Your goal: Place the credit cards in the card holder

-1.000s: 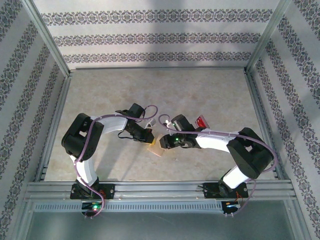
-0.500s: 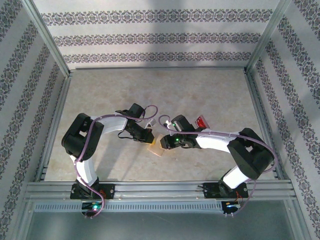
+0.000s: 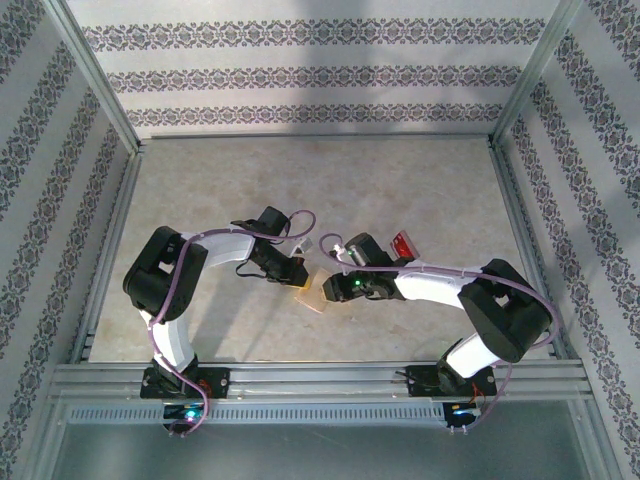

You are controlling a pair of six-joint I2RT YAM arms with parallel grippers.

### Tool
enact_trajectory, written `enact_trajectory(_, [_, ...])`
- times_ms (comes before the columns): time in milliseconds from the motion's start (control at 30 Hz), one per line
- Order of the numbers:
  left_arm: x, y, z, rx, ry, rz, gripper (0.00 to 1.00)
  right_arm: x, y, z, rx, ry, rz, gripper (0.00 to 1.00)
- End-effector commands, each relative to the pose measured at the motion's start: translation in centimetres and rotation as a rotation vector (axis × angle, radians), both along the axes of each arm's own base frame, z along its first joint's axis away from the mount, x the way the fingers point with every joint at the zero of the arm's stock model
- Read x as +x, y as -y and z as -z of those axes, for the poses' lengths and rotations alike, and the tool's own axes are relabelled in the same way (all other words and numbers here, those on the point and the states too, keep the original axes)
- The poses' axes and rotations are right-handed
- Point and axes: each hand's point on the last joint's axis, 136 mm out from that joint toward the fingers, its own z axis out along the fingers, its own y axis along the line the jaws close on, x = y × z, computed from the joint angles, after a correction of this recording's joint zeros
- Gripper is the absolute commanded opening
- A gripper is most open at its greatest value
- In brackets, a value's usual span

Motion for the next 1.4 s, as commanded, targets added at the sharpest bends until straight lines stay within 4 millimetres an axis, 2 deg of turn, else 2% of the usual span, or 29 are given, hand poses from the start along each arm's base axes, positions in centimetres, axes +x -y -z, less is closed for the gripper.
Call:
enact_trajectory(0, [-1.3,-0.5,1.6,0.075,-0.029,0.035,0.00,-0.4,0.2,-0.1,-0.006,0.018,-0.010,0.27])
enact_trajectory(133, [-1.2,-0.4,1.6,0.074,-0.026,0.034,0.00,-0.4,0.3,-0.1,-0.002,0.017,-0.010,0.26])
enact_trajectory(400, [-1.3,-0.5,1.6,0.075,-0.027,0.036,0.00,-0.5,1.3,-1.7,0.033,0.053,0.013,0.30])
enact_trajectory(600, [-1.3,-0.5,1.7,0.077,-0.029,0.035,0.00,-1.5,2.2,-0.4,-0.006,0.020,0.010,0.29])
enact_trajectory(767, [-1.3,-0.5,1.7,0.077,-0.026,0.036,0.00,-1.7,1.8,-0.2,-0.012,0.018,-0.002,0.29])
enact_trajectory(1067, [-1.2,-0.4,1.6,0.075,-0.026,0.035,0.00,0.0,0.3,-0.2,-0.004,0.036,0.004,0.28])
enact_trajectory(1367, [-1.3,-0.5,1.7,0.076,-0.029,0.035,0.00,0.5,-1.1,0.0,0.006,0.037,-0.007,0.27])
